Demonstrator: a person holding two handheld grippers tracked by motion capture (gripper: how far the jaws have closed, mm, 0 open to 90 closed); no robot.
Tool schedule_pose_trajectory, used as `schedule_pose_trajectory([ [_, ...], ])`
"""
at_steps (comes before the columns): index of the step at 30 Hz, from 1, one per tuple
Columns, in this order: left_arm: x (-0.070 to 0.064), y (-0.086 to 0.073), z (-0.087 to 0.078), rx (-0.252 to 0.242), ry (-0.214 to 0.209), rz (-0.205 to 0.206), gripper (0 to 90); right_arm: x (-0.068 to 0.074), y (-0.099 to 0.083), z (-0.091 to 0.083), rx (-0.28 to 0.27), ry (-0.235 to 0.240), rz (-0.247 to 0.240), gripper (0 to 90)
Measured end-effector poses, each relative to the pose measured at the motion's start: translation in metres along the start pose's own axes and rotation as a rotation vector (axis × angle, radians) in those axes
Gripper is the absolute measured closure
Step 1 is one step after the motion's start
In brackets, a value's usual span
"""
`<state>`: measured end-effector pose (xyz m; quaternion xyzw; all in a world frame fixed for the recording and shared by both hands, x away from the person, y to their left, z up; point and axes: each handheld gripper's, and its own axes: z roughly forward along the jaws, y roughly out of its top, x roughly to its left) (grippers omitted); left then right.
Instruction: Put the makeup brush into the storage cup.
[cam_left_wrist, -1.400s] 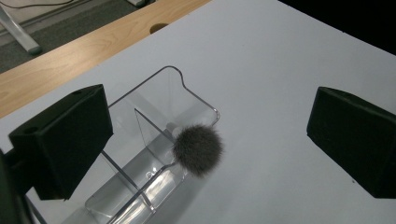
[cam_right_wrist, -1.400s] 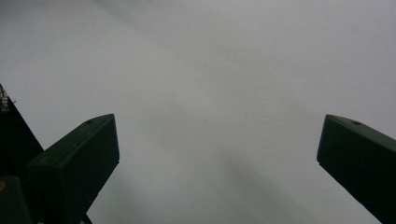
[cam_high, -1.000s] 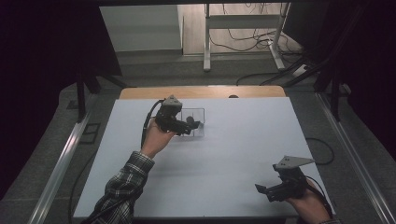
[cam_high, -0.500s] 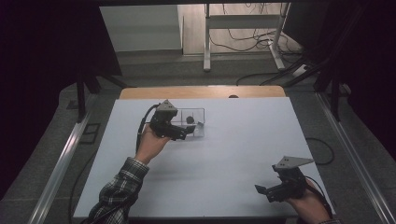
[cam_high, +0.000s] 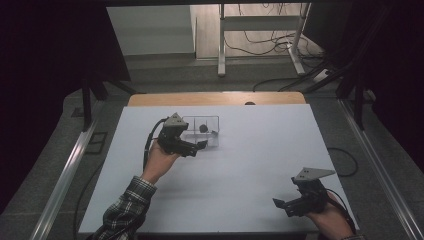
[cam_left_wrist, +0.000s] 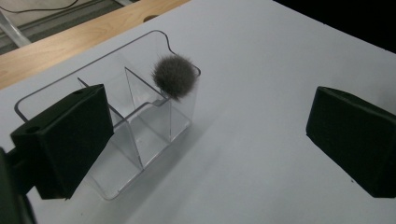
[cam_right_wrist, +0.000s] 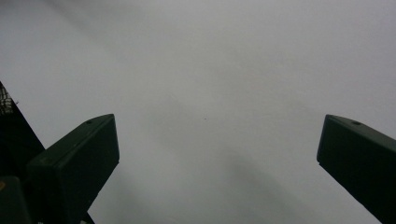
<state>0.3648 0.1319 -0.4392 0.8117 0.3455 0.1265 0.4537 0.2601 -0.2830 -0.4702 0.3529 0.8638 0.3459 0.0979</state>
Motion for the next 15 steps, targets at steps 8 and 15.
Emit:
schedule_pose_trajectory([
  [8, -0.0049, -0.0027, -0.0015, -0.002, -0.006, 0.003, 1.2, 0.0007, 0.0001, -0.0003, 0.0, 0.001, -0.009, 0.0],
  [15, -0.008, -0.0056, -0.0072, -0.011, -0.01, 0.001, 1.1, 0.0019, 0.0007, 0.0, -0.001, 0.002, -0.025, 0.0],
])
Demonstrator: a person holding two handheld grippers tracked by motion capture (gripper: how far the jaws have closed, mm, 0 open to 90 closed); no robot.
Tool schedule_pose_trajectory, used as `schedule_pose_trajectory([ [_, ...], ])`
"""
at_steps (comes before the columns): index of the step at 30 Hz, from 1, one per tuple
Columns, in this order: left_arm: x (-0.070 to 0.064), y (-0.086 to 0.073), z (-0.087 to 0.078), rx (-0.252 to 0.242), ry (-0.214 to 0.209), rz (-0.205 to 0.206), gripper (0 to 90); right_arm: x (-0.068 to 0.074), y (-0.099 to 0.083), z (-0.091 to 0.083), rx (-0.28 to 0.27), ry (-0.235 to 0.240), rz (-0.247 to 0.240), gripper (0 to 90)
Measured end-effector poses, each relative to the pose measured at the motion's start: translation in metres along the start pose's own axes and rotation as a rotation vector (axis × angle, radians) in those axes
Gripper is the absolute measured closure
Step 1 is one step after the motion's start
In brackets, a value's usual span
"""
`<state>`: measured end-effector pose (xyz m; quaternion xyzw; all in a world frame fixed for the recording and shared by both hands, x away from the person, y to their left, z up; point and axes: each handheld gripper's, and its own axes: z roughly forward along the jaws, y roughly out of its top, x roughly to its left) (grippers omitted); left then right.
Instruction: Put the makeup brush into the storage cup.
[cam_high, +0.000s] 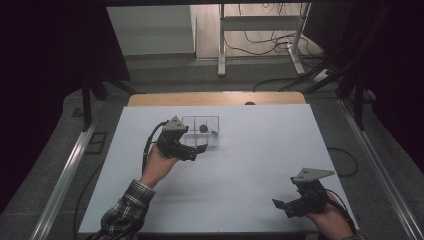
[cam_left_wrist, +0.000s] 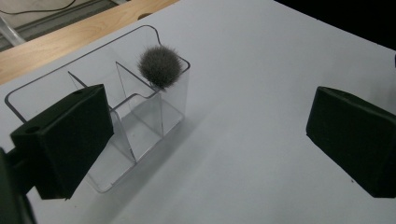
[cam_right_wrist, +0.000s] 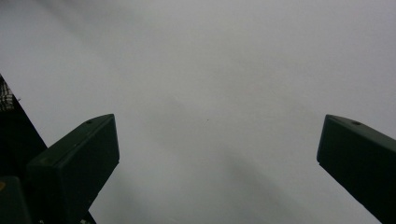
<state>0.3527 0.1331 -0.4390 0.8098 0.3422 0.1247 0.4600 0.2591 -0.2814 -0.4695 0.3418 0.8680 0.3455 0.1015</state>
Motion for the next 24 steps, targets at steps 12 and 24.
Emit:
schedule_pose_trajectory([
  [12, -0.001, -0.008, -0.008, -0.001, -0.005, -0.011, 1.2, -0.001, 0.0, -0.001, -0.004, -0.004, -0.002, 0.0],
  [24, -0.008, -0.013, -0.005, 0.021, -0.017, 0.014, 1.1, -0.002, 0.001, -0.002, -0.025, 0.0, -0.001, 0.0],
])
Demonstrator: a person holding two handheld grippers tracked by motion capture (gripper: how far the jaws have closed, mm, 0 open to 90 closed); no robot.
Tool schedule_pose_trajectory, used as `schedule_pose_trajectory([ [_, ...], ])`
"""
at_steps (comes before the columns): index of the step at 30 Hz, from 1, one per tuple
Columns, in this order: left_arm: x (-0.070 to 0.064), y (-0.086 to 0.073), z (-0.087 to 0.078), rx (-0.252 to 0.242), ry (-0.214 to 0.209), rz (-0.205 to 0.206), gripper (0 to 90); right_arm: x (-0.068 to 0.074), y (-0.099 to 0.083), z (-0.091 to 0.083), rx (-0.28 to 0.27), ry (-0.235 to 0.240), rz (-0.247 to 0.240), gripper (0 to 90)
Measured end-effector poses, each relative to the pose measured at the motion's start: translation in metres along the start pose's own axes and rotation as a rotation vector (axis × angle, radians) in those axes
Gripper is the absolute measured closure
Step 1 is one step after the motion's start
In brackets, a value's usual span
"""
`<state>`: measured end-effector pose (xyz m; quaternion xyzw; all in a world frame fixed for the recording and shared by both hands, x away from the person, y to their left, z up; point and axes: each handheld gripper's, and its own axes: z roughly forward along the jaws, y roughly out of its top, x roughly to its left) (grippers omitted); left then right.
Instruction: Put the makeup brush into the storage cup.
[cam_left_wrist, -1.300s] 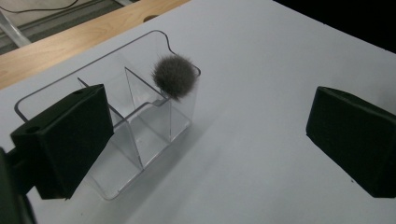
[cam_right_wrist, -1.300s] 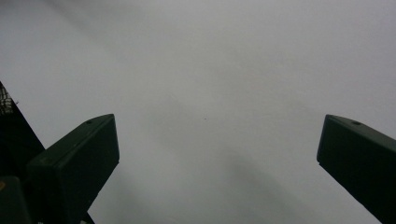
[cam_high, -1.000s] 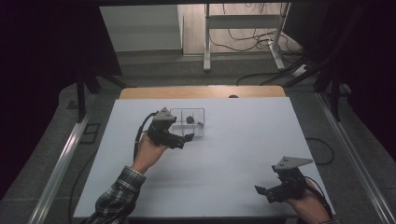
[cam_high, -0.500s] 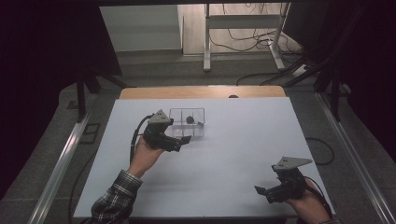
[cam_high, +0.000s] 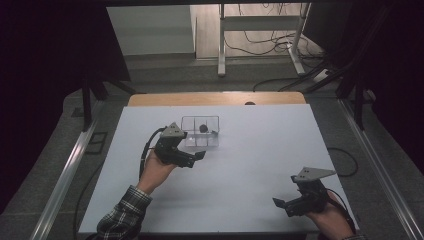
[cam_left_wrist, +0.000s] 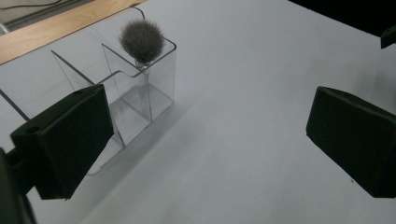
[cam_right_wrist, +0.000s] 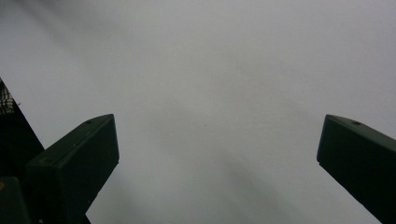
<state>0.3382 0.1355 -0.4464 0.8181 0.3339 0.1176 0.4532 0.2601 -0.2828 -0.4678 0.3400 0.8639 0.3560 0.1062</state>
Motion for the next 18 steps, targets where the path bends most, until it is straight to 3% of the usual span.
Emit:
schedule_pose_trajectory([
  [18, -0.004, -0.011, -0.011, 0.005, -0.003, -0.002, 0.9, 0.0, 0.0, -0.001, -0.011, -0.005, 0.004, 0.0],
])
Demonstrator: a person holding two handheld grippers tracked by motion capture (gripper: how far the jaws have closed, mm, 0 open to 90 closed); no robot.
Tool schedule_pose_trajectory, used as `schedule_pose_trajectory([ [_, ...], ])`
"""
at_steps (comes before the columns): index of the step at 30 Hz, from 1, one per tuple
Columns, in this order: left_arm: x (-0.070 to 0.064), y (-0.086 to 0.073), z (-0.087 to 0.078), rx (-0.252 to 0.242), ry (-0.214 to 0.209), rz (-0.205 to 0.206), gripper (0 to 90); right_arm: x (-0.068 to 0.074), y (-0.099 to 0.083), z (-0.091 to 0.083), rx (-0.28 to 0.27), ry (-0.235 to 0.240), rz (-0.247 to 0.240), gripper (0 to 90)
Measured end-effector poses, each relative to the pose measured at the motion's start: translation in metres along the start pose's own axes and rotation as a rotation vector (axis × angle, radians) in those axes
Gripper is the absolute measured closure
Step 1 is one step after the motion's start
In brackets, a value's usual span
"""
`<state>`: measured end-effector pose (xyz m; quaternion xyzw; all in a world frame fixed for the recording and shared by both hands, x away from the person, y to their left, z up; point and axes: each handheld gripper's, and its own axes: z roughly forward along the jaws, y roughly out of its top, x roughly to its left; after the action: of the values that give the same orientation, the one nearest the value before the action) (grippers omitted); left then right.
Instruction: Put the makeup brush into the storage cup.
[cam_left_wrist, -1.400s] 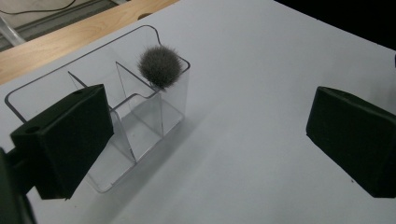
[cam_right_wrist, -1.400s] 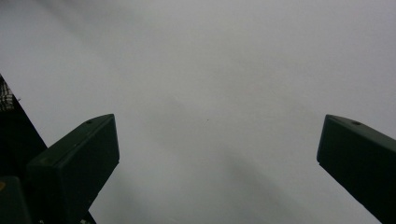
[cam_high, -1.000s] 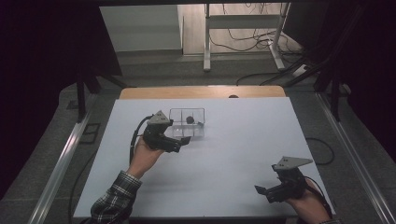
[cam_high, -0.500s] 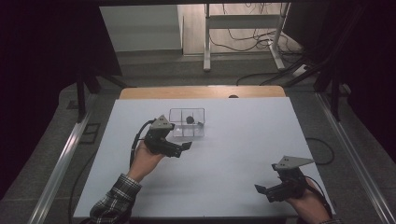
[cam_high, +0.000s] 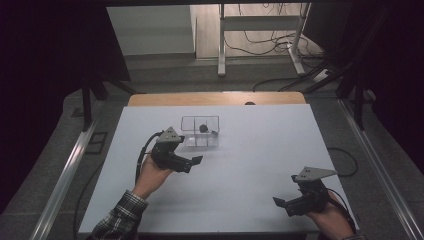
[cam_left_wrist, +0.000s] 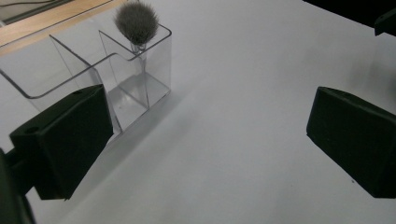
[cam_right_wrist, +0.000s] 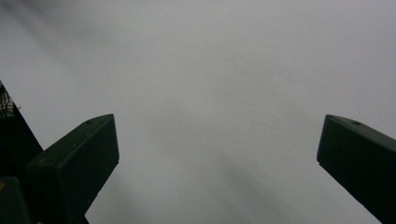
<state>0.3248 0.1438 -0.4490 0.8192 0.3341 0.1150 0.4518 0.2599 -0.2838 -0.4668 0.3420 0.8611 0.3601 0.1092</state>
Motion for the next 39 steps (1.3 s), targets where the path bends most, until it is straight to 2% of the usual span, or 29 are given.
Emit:
schedule_pose_trajectory([
  [13, -0.005, -0.007, -0.009, 0.0, -0.014, -0.008, 0.8, 0.0, 0.0, -0.001, -0.009, -0.009, -0.005, 0.0],
  [39, -0.011, -0.026, -0.028, -0.005, -0.01, -0.032, 0.8, 0.0, 0.0, -0.001, -0.007, -0.013, -0.006, 0.0],
])
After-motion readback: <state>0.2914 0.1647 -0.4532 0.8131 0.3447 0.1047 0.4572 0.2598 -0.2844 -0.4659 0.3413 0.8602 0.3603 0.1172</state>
